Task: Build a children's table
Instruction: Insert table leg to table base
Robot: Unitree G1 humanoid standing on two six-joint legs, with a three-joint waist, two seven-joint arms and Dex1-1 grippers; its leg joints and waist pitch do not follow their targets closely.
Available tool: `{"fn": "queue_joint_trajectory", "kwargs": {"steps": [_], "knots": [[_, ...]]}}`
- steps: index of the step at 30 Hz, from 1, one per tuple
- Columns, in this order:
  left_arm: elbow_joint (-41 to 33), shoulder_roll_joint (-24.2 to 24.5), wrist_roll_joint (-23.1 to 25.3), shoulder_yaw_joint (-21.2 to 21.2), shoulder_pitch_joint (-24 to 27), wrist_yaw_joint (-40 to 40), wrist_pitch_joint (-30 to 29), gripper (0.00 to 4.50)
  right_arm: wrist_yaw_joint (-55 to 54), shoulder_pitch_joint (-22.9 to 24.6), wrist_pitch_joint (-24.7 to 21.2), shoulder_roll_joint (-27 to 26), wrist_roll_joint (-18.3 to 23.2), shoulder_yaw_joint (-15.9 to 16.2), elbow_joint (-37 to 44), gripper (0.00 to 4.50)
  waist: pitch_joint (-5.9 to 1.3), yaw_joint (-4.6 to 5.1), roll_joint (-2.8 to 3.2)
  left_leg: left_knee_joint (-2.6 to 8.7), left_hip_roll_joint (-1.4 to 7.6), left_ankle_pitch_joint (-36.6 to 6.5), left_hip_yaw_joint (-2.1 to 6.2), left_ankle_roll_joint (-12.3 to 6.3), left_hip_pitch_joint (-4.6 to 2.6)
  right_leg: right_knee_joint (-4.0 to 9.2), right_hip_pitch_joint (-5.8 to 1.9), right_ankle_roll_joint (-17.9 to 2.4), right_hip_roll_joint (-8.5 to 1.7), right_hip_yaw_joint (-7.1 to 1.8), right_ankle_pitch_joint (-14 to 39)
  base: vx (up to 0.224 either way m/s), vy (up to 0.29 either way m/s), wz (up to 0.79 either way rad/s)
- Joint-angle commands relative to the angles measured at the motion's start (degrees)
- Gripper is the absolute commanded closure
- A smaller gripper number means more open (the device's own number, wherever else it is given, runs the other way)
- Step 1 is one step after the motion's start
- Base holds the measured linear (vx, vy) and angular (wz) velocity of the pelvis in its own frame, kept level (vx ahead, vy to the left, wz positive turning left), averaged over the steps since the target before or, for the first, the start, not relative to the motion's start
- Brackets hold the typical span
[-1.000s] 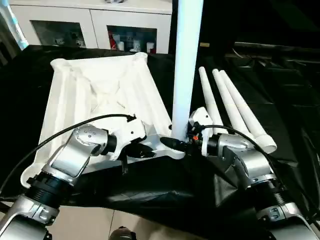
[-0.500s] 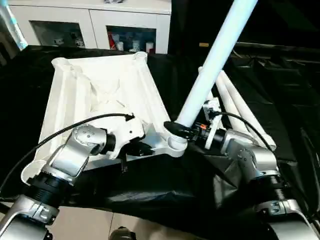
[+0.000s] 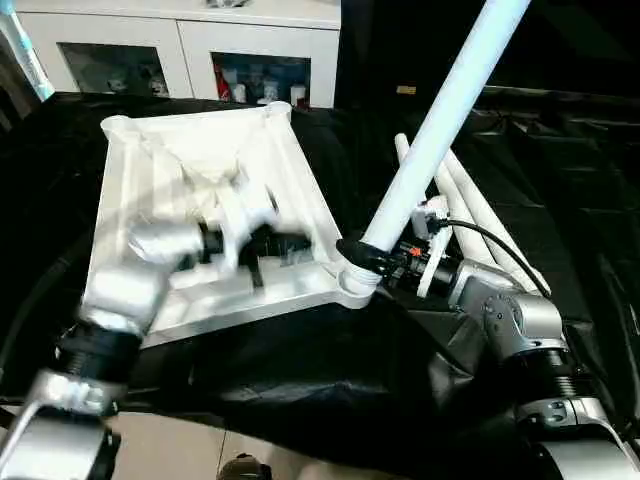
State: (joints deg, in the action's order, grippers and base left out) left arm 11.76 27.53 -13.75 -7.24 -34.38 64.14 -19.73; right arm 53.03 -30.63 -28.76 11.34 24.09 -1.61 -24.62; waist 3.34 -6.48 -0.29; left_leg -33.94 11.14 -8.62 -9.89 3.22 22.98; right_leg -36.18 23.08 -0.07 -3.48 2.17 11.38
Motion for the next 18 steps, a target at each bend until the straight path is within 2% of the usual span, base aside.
{"fn": "queue_joint_trajectory", "kwargs": {"steps": [1,2,3,5,6,8,10,11,12,17,18], "knots": [[-1.0,0.5,-2.0,0.5,-0.2,1.8,-2.0,3.17,-0.1,-1.0,-0.7,0.7,-0.5,0.6,2.6,1.80,-4.51,-0.11,0.65,3.65,1.69,-10.7,0.18,1.26,-1.96,3.29,-2.54,-14.1,-3.80,-1.77,2.1,0.000,0.000,0.00],[-0.9,-0.1,-2.5,1.0,-0.6,1.3,-2.0,3.17,0.0,-1.0,-0.8,0.7,-0.6,1.1,2.9,1.80,-4.53,-0.10,0.67,3.63,1.70,-10.8,0.18,1.32,-1.96,3.23,-2.57,-14.1,-3.82,-1.76,2.1,0.000,0.000,0.00],[-0.8,-0.7,-2.8,1.4,-0.9,0.8,-1.9,3.09,0.1,-1.0,-0.9,0.8,-0.6,1.4,3.0,1.80,-4.51,-0.08,0.28,3.65,1.71,-10.6,0.16,1.20,-1.91,3.35,-2.69,-14.0,-3.88,-1.79,1.9,0.000,0.000,0.00],[-1.4,-4.3,-6.0,2.9,-2.3,-1.0,-4.0,3.02,0.3,-1.0,-1.0,1.0,-1.5,3.1,3.9,1.80,-4.54,-0.17,0.43,3.59,1.75,-10.5,0.16,1.25,-1.91,3.33,-2.71,-14.2,-4.07,-1.81,2.0,0.000,0.000,0.00],[-1.8,-5.5,-7.0,3.1,-2.5,-1.3,-4.9,2.90,0.4,-1.0,-1.0,1.0,-1.8,3.6,4.0,1.80,-4.48,-0.22,0.09,3.54,1.74,-10.6,0.05,1.25,-1.89,3.39,-2.66,-14.5,-4.06,-1.83,2.1,0.000,0.000,0.00],[-1.9,-6.6,-7.2,2.8,-2.7,-1.9,-5.2,2.78,0.5,-1.1,-0.9,1.0,-2.2,4.0,4.0,1.80,-4.49,-0.50,0.16,3.53,1.78,-10.4,0.16,1.01,-1.80,3.46,-2.76,-14.4,-4.23,-1.87,2.8,0.000,0.000,0.00],[-1.9,-8.6,-7.5,1.8,-3.0,-2.6,-5.6,2.69,0.6,-1.3,-0.9,0.9,-2.5,4.5,4.1,1.80,-4.50,-0.38,0.19,3.56,1.78,-10.4,0.24,0.90,-1.75,3.46,-2.79,-13.7,-4.15,-1.88,2.9,0.000,0.000,0.00],[-1.8,-9.1,-7.5,1.5,-3.1,-2.6,-5.5,2.51,0.6,-1.4,-0.9,0.8,-2.5,4.7,4.2,1.80,-4.51,-0.32,0.07,3.51,1.72,-10.2,0.23,0.75,-1.74,3.58,-2.89,-13.4,-4.18,-1.90,3.0,0.000,0.000,0.00],[-1.5,-10.5,-7.9,0.7,-3.3,-2.9,-5.5,2.51,0.6,-1.4,-1.0,0.7,-2.5,5.0,4.5,1.80,-4.51,-0.26,0.23,3.49,1.70,-9.9,0.23,0.64,-1.70,3.59,-2.88,-13.3,-4.16,-1.92,2.9,0.000,0.000,0.00],[-1.2,-13.3,-8.9,0.8,-4.0,-3.6,-6.2,2.14,0.6,-1.1,-1.4,0.9,-2.5,6.0,5.6,1.80,-4.59,-0.26,0.05,3.36,1.65,-9.0,0.22,0.14,-1.67,3.53,-3.02,-13.5,-4.01,-1.87,1.1,0.000,0.000,0.00],[-2.0,-13.9,-10.2,0.8,-3.8,-3.2,-7.4,1.87,0.7,-0.9,-1.4,0.9,-2.6,6.4,5.8,1.80,-4.59,-0.19,0.09,3.35,1.62,-9.0,0.22,0.03,-1.60,3.48,-3.06,-13.7,-4.02,-1.85,1.2,0.000,0.000,0.00]]}}
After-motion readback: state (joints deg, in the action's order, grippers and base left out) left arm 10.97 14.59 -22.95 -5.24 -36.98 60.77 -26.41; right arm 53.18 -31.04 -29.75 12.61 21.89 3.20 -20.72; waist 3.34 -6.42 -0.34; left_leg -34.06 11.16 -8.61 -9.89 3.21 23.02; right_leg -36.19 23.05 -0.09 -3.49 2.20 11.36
